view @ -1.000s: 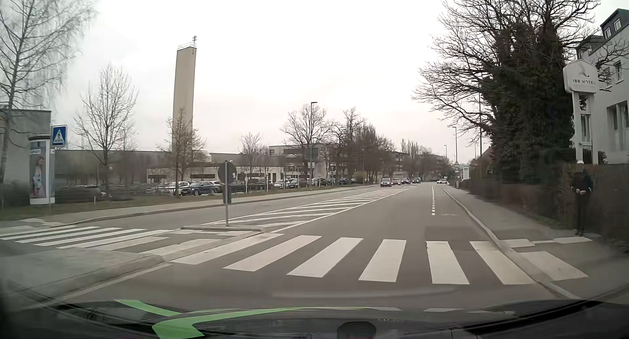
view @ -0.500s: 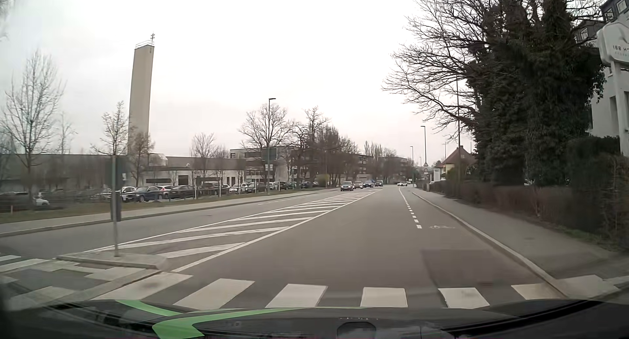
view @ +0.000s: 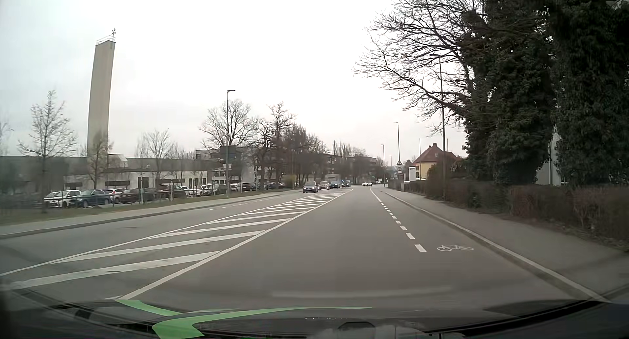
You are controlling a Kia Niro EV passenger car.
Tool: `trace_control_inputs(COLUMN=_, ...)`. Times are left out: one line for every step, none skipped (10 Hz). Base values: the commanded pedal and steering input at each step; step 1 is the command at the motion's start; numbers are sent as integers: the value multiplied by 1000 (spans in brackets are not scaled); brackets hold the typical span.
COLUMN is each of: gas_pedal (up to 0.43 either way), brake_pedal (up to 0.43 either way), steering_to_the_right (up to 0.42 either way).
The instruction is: Follow the waypoints while adhering to traffic rules and regulations
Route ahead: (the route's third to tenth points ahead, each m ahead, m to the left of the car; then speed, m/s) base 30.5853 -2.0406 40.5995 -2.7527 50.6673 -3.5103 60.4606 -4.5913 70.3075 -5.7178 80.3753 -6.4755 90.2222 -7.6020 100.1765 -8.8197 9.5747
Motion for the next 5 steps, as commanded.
trace_control_inputs(gas_pedal=260, brake_pedal=0, steering_to_the_right=58)
trace_control_inputs(gas_pedal=260, brake_pedal=0, steering_to_the_right=49)
trace_control_inputs(gas_pedal=260, brake_pedal=0, steering_to_the_right=43)
trace_control_inputs(gas_pedal=260, brake_pedal=0, steering_to_the_right=35)
trace_control_inputs(gas_pedal=260, brake_pedal=0, steering_to_the_right=28)
